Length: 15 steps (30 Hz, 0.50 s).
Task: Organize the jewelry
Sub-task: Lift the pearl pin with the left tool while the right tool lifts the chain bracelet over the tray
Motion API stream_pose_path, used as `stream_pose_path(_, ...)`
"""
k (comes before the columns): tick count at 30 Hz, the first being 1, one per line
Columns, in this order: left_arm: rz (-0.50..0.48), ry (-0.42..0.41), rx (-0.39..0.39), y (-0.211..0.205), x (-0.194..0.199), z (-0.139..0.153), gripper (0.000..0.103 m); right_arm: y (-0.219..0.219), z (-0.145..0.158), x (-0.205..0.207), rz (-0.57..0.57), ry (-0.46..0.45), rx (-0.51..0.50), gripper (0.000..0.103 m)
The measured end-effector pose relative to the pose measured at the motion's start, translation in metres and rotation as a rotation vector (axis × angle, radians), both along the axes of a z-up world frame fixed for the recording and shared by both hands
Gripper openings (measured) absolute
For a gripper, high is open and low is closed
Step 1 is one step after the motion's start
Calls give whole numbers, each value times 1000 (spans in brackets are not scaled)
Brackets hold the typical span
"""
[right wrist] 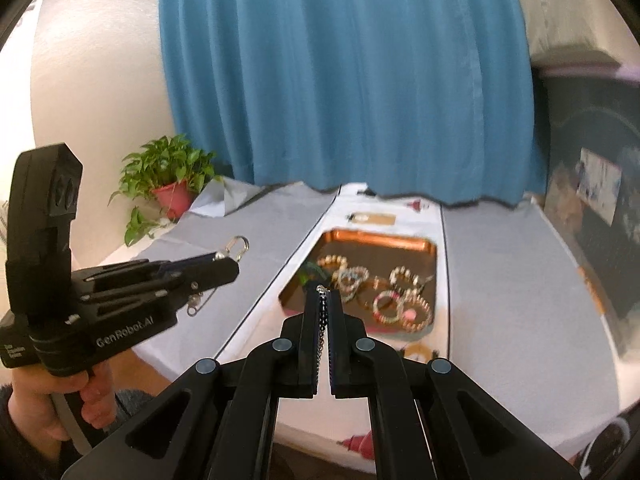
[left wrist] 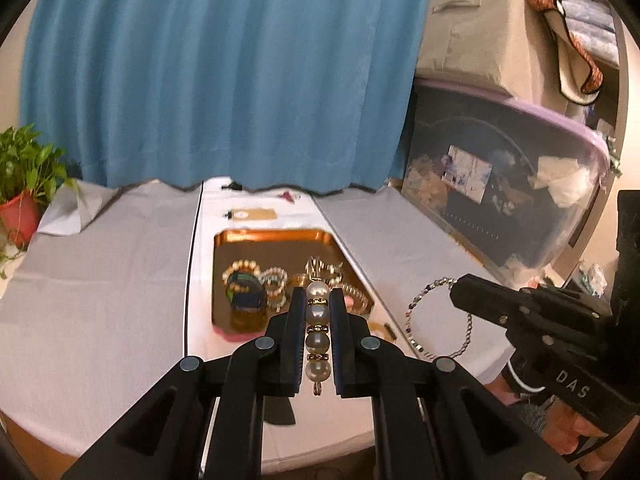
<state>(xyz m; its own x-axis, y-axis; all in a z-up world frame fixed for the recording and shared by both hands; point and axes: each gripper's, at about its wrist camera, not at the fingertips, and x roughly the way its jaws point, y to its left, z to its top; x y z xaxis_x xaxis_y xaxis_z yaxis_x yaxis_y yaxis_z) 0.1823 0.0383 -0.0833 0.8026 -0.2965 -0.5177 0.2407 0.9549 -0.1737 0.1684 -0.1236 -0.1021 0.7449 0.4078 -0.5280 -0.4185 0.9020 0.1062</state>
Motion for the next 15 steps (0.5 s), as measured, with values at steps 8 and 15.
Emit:
stream_pose_path(8, -32, -73, -24, 5, 11, 29, 9, -6, 38, 16, 1, -98, -5, 4)
stream_pose_path(15, -25, -151, -54, 12, 27, 48, 9, -7, 47, 38, 27, -167, 7, 4)
